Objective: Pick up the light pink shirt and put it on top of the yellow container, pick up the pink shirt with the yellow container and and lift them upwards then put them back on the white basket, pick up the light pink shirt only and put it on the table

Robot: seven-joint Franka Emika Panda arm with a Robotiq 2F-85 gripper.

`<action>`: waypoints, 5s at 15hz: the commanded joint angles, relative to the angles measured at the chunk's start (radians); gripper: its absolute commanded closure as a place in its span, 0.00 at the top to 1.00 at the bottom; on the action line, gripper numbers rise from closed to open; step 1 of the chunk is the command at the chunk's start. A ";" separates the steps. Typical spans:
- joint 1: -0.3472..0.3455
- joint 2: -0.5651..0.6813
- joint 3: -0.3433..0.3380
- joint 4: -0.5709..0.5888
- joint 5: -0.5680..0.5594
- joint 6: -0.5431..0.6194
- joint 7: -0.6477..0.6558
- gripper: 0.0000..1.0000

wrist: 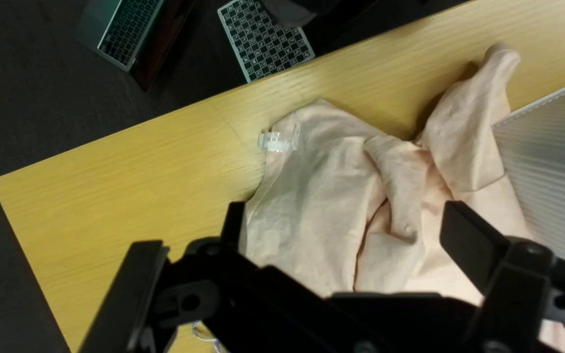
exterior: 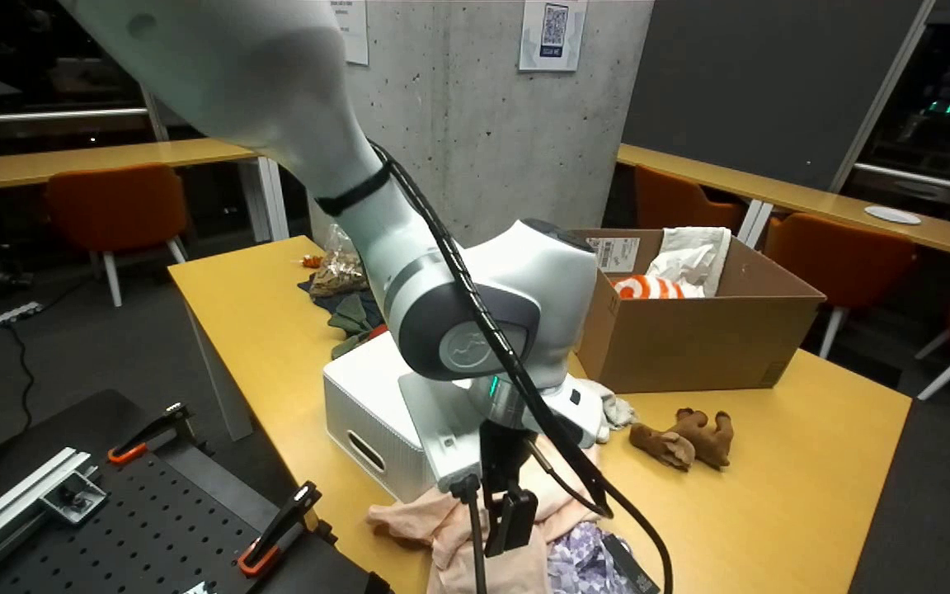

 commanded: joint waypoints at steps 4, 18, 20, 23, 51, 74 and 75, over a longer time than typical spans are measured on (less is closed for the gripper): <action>-0.012 0.217 0.037 0.153 0.055 0.100 0.068 1.00; -0.003 0.413 0.114 0.357 0.118 0.181 0.109 1.00; -0.006 0.434 0.118 0.372 0.123 0.167 0.108 1.00; -0.017 0.452 0.120 0.380 0.124 0.170 0.098 0.74; 0.067 -0.110 -0.008 0.232 -0.006 0.089 0.148 0.01; 0.303 -0.136 0.177 0.179 -0.035 0.016 0.190 0.48; 0.284 -0.145 0.185 0.167 -0.008 0.015 0.155 0.56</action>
